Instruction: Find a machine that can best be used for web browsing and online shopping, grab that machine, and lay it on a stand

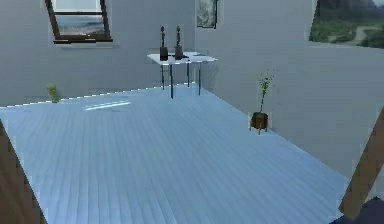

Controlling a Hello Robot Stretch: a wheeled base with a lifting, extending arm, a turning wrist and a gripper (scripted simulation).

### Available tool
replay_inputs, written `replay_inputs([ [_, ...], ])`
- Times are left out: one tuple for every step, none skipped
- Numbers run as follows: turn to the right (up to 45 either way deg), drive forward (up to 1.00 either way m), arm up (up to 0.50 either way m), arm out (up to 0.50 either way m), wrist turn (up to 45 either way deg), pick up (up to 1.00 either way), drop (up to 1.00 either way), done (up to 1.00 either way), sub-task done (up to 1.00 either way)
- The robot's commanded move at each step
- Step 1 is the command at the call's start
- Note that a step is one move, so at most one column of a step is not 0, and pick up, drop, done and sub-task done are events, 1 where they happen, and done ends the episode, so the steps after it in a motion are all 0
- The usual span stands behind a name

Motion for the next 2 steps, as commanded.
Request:
replay_inputs([
  [0.0, 0.40, 0.00, 0.00, 0.0, 0.00, 0.00, 0.00, 0.00],
  [-12.0, 0.00, 0.00, 0.00, 0.0, 0.00, 0.00, 0.00, 0.00],
])
